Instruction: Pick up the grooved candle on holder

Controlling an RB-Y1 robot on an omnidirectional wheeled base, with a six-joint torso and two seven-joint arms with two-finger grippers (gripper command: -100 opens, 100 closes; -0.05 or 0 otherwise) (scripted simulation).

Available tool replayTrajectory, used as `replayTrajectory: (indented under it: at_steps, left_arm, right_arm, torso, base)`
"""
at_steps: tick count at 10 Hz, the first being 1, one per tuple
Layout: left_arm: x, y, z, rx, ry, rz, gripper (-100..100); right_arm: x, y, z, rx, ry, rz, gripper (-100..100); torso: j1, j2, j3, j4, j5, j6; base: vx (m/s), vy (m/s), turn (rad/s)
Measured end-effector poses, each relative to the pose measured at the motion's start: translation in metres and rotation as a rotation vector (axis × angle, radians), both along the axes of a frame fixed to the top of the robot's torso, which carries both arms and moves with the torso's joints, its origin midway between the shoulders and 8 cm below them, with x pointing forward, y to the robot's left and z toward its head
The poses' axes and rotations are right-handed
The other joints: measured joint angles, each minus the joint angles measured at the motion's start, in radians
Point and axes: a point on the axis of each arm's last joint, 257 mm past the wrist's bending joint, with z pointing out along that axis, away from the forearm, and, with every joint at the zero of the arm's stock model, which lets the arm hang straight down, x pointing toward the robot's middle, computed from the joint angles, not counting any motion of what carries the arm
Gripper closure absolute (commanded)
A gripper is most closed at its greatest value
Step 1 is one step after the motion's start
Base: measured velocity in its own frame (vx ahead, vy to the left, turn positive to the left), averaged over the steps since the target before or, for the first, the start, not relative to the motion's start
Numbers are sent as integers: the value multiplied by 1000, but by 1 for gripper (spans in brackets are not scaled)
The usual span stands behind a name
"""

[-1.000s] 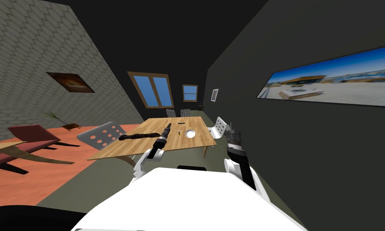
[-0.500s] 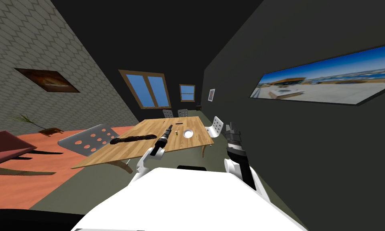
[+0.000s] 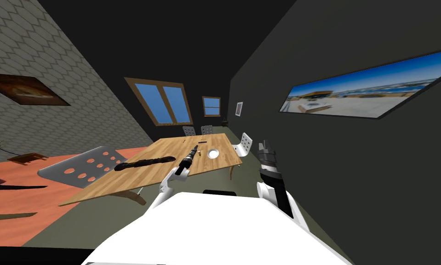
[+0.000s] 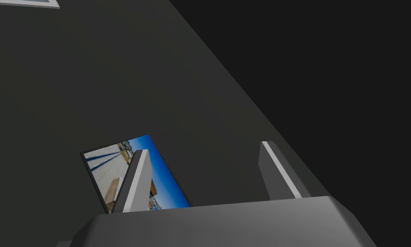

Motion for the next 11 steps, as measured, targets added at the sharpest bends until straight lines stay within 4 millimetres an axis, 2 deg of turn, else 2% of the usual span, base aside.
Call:
replayTrajectory:
  at_steps: [3,7,11]
  left_arm:
    - [6,9,-30,19,80,20,-100]
    - [6,38,-79,64,218,62,-100]
    - [6,63,-113,106,336,107,-100]
  right_arm:
    - [0,0,0,0,0,0,0]
    - [0,0,0,0,0,0,0]
    - [0,0,0,0,0,0,0]
  torso:
    - [1,0,0,0,0,0]
    - [1,0,0,0,0,0]
    - [1,0,0,0,0,-1]
  base:
    - [4,-20,-97]
    - [5,-23,-98]
    - [6,-23,-116]
